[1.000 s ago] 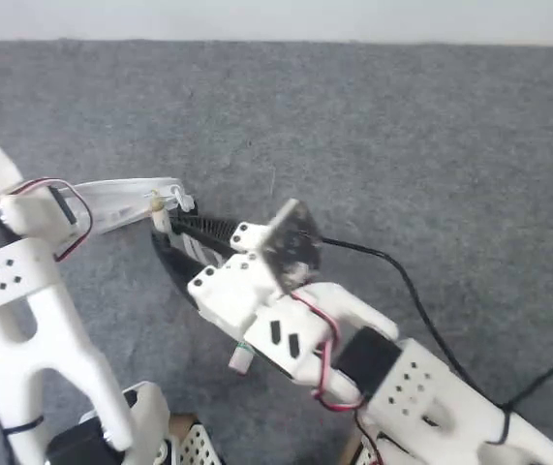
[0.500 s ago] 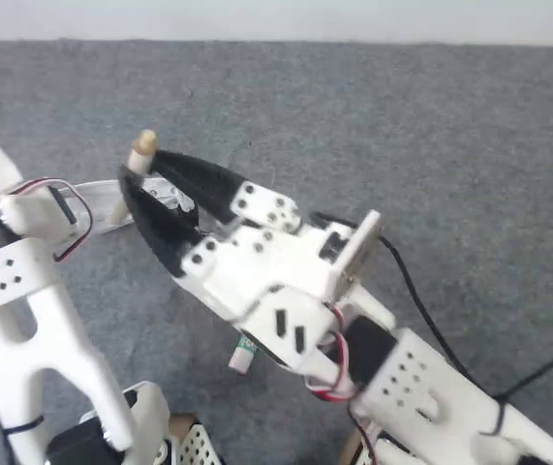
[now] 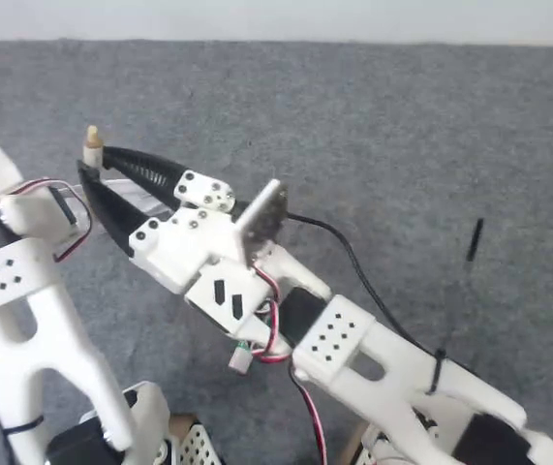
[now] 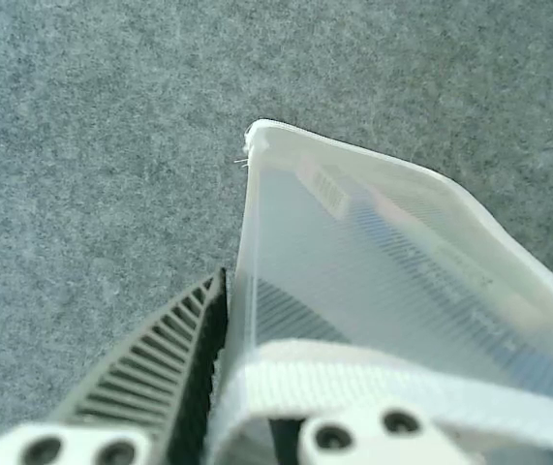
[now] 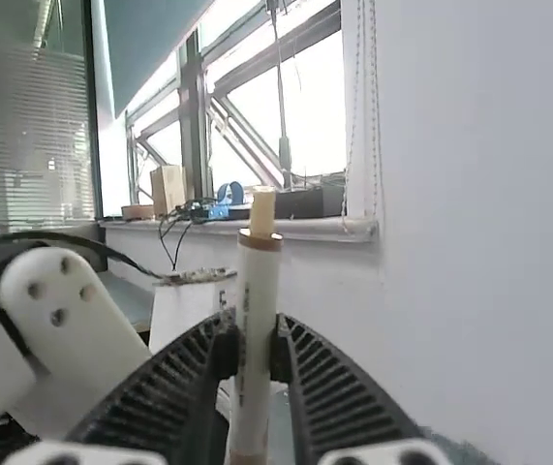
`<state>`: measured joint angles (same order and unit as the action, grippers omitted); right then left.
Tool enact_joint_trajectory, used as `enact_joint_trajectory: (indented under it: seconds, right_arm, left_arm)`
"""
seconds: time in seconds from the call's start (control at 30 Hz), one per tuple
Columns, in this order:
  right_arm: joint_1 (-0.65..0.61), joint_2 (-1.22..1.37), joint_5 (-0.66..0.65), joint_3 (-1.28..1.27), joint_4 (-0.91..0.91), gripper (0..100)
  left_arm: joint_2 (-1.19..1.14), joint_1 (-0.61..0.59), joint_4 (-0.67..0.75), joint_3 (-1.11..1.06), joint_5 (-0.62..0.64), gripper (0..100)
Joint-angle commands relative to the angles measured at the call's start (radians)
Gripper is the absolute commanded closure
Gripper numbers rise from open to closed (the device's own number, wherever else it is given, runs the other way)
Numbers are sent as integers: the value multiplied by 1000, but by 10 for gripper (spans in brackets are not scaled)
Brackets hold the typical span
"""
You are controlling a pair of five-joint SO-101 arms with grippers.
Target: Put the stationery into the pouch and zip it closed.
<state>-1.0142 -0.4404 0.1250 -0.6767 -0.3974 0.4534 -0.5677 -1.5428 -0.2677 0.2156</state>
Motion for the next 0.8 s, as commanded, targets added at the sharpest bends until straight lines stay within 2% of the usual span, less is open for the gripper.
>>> enact_joint_trajectory:
  seconds: [0.0,0.17,0.43,0.5,0.63,0.77]
  right_arm:
    - [-4,48,-9,54,-31,993]
    - [2,143,-5,75,-33,991]
    - [4,145,-5,75,-25,989]
    - [2,145,-5,75,-25,940]
    - [1,145,-5,71,-22,760]
    - [2,145,-5,71,-22,735]
  left_arm:
    - [-8,-8,21,-8,11,987]
    - [-8,-8,21,-8,9,987]
    - [-8,-9,21,-10,9,987]
    - [-8,-9,21,-10,9,987]
    - [-8,-8,25,-19,9,987]
    - [-8,-9,25,-19,9,987]
